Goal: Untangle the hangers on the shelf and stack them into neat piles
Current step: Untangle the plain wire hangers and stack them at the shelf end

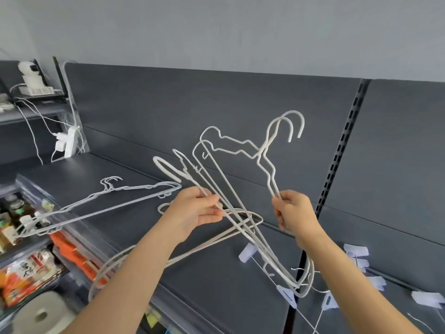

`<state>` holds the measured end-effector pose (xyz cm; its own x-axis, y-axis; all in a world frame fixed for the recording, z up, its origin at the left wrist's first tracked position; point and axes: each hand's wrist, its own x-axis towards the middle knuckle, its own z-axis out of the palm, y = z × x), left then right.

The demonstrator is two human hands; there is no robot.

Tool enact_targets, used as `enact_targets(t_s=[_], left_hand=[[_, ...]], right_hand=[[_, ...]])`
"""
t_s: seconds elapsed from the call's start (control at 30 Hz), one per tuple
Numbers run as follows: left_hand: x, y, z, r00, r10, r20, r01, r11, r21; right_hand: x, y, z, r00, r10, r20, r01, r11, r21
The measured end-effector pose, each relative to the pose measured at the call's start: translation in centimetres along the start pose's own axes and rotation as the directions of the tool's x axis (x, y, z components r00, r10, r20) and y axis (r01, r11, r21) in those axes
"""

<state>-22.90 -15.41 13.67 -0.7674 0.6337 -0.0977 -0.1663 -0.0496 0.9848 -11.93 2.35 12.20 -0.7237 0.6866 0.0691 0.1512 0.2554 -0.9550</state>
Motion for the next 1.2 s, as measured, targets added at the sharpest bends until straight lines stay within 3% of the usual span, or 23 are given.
enact_targets(t_s=[0.13,0.27,0.47,0.57,0.73,0.9,1.03,1.2], left_hand=[[-0.6,-0.7,-2.2,0.999,-0.002,-0.054,0.006,0.997,0.080],[-1.1,-1.3,-3.6,0.995,-0.005,-0.101,0.005,1.000,0.003],[-1.1,-0.5,-2.6,0.990,0.067,-0.126,-0.076,0.995,-0.068],[-0.4,1.3,-0.7,0.983,0.143,-0.120,-0.146,0.989,-0.020],[0.2,4.7,2.3,0.969,0.242,-0.041,-0.237,0.966,0.102],[0.3,7.5,2.0,0.936,0.350,-0.040,-0.345,0.933,0.098],[0.2,7.6,-0.3,0.942,0.334,-0.015,-0.324,0.923,0.209],[0.1,4.9,-2.1,0.974,0.222,-0.040,-0.207,0.951,0.229]], right_hand=[[0.8,-0.1,-0.1,1.000,0.003,-0.016,-0.002,0.998,0.058],[1.4,-0.4,-0.3,1.000,0.024,-0.019,-0.022,0.994,0.110],[0.5,-1.0,1.1,1.000,-0.019,0.016,0.016,0.986,0.167],[-0.2,-1.5,2.2,0.995,-0.069,0.066,0.055,0.980,0.190],[-0.3,-1.6,3.9,0.989,-0.085,0.120,0.072,0.992,0.108],[-0.2,0.8,4.1,0.990,0.029,0.138,-0.031,0.999,0.015],[0.1,1.7,2.9,0.989,0.074,0.125,-0.074,0.997,-0.002],[0.2,-0.3,1.1,0.991,0.043,0.127,-0.052,0.996,0.069]])
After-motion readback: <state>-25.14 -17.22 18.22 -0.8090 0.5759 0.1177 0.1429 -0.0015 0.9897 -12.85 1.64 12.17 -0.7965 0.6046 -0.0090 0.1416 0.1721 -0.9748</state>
